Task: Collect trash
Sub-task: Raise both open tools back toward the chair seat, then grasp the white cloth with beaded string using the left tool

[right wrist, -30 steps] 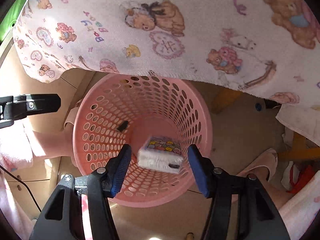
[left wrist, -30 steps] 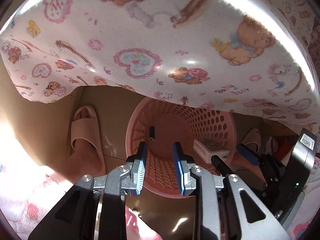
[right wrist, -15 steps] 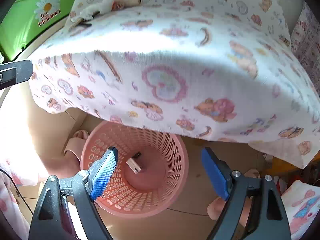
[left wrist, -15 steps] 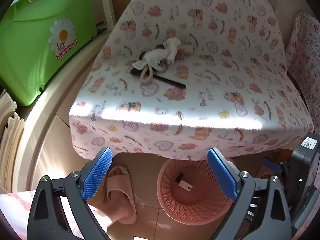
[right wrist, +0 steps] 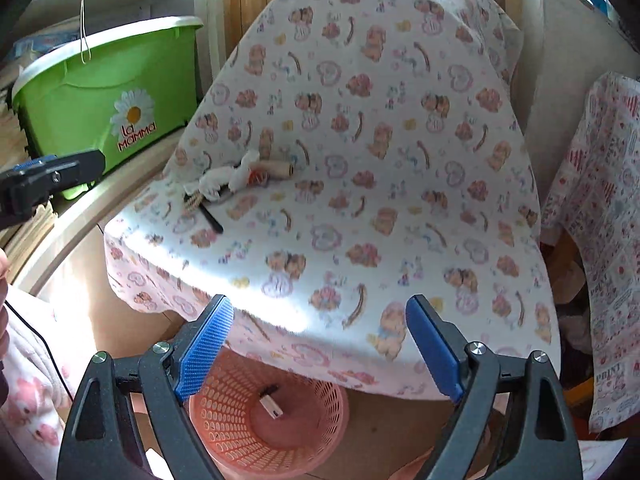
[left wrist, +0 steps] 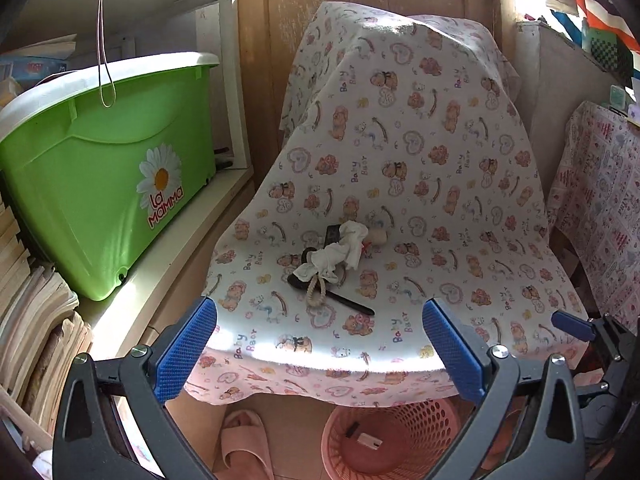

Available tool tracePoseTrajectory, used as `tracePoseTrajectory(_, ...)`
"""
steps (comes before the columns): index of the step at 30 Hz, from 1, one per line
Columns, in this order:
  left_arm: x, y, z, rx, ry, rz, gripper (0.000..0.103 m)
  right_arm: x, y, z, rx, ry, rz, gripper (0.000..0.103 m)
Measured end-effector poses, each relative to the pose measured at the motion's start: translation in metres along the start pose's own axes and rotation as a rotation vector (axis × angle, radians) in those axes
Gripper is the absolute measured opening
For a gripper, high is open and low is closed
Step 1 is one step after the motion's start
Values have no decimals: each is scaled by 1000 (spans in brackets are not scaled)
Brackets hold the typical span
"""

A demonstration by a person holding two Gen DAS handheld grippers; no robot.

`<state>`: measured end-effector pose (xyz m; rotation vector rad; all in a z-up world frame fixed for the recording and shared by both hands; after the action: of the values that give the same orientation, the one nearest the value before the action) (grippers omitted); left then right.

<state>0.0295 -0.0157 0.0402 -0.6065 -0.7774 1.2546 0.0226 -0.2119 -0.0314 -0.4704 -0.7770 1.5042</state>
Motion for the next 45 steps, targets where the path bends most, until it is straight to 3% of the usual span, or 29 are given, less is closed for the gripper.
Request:
tracePoseTrajectory(3,14,-11,-13,28,3,19,102,3,-22,9,-54,-7,67,103)
tracePoseTrajectory(10,40,-35,-53,53,6,9,102,6,-61,3,-129,37,196,103)
tracePoseTrajectory(12,45,-35,-69,87,38,21,102,7,-66,-8,-126,43,197,103)
tracePoseTrajectory(14,50,-30,-91,138,123,59,101,6,-65,-24,-108,48,176,103)
tracePoseTrajectory(16,53,-23,-114,212,198,92,90,2,-61,-42,-77,45,129,103)
tracePoseTrajectory(18,55,-17,-132,265,230,120,69,-1,-56,-61,-21,55,97,103)
tracePoseTrajectory(21,58,-9,-151,293,246,162,56,-3,-53,-78,14,60,88,103)
tracePoseTrajectory(25,48,-6,-163,287,239,136,49,-5,-54,-88,28,75,75,103)
tracePoseTrajectory(31,25,-8,-174,219,212,23,49,-4,-55,-98,61,64,50,103)
tracePoseTrajectory(33,20,-6,-177,217,195,6,35,-4,-53,-99,65,69,55,103)
tracePoseTrajectory(35,16,-6,-177,209,209,9,28,-5,-52,-100,68,78,56,103)
tracePoseTrajectory(43,5,-3,-187,221,212,-9,27,-16,-47,-103,90,92,1,103)
tracePoseTrajectory(44,4,-3,-187,214,196,-16,13,-16,-46,-103,93,99,-1,103)
tracePoseTrajectory(45,4,-3,-186,214,190,-22,7,-17,-46,-104,95,102,-6,103)
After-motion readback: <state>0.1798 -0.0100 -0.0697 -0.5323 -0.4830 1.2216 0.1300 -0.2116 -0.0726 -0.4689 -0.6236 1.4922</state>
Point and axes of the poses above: each gripper's, at about its wrist camera, not at the fingertips, and z roughly against the way its jaws point, x to its left, y to its underside, the point moved 3 cm from there along -z, roughly the way its jaws point, and after that the axes turned 12 degrees about -z, right-handed, at the moved point
